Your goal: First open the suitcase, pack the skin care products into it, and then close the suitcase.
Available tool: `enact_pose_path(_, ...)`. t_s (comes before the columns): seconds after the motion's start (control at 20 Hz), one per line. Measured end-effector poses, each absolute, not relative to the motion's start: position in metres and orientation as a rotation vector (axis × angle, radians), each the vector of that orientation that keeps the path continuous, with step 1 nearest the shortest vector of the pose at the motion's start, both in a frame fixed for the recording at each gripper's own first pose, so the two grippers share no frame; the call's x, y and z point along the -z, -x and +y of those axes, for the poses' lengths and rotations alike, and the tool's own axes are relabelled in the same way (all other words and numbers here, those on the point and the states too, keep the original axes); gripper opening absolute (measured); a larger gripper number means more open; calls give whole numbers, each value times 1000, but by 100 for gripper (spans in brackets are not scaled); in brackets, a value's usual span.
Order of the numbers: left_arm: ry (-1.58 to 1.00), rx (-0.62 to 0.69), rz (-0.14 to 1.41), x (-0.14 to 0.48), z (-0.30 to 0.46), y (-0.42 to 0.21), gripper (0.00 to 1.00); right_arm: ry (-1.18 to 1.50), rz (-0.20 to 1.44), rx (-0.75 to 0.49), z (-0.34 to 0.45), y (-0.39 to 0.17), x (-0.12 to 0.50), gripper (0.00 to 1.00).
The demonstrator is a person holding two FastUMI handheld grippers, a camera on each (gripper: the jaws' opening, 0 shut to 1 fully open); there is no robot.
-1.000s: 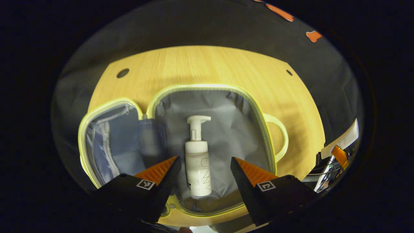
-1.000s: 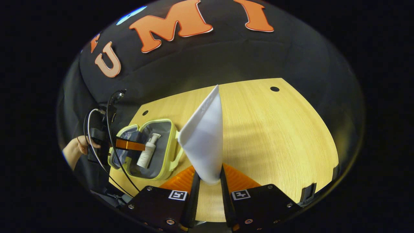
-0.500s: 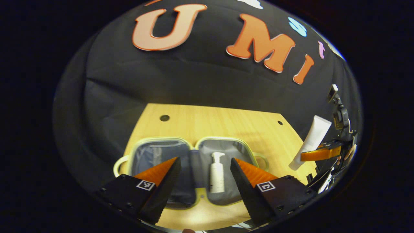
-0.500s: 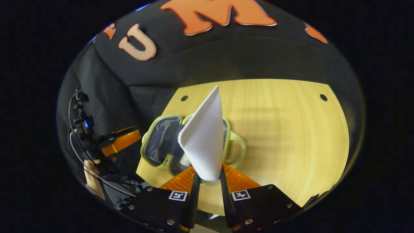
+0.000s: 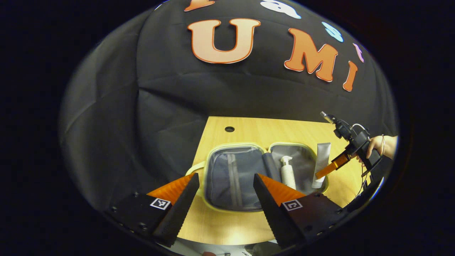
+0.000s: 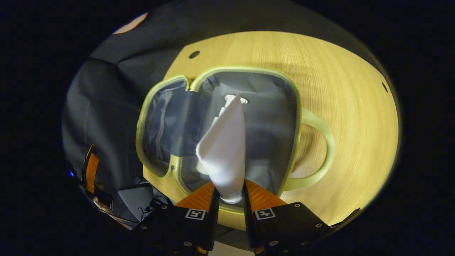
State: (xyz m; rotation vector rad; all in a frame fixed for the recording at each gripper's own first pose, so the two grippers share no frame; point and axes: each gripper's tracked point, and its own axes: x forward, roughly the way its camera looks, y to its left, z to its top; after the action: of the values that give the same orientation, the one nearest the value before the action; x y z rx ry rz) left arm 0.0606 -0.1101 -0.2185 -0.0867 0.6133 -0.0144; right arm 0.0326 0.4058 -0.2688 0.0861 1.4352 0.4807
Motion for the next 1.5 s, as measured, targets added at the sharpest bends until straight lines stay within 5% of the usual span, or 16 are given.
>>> enact_pose_path(0.4,126,-46,653,243,-72,-47,98,-152,1504,-386,415,-47,306,39)
enact_pose_path(0.45,129,-51,651,243,-70,-48,98,-176,1502,-389,419,-47,304,43)
enact_pose_path(0.5,134,-56,649,243,-68,-50,98,-192,1494,-391,419,-47,294,60)
enact_pose_path(0.55,141,-60,646,245,-67,-52,98,-205,1476,-397,420,-47,287,58)
enact_pose_path(0.65,175,-73,637,250,-61,-56,98,-237,1428,-412,422,-44,264,74)
enact_pose_path(0.7,203,-82,633,252,-55,-59,98,-266,1392,-427,424,-43,247,91)
enact_pose_path(0.75,242,-85,622,255,-48,-62,98,-308,1358,-449,427,-40,229,95)
enact_pose_path(1.0,569,-10,551,283,-11,-98,96,-485,1214,-505,420,-28,157,96)
enact_pose_path(1.5,1111,9,579,400,17,-155,98,-629,1118,-313,350,-14,141,95)
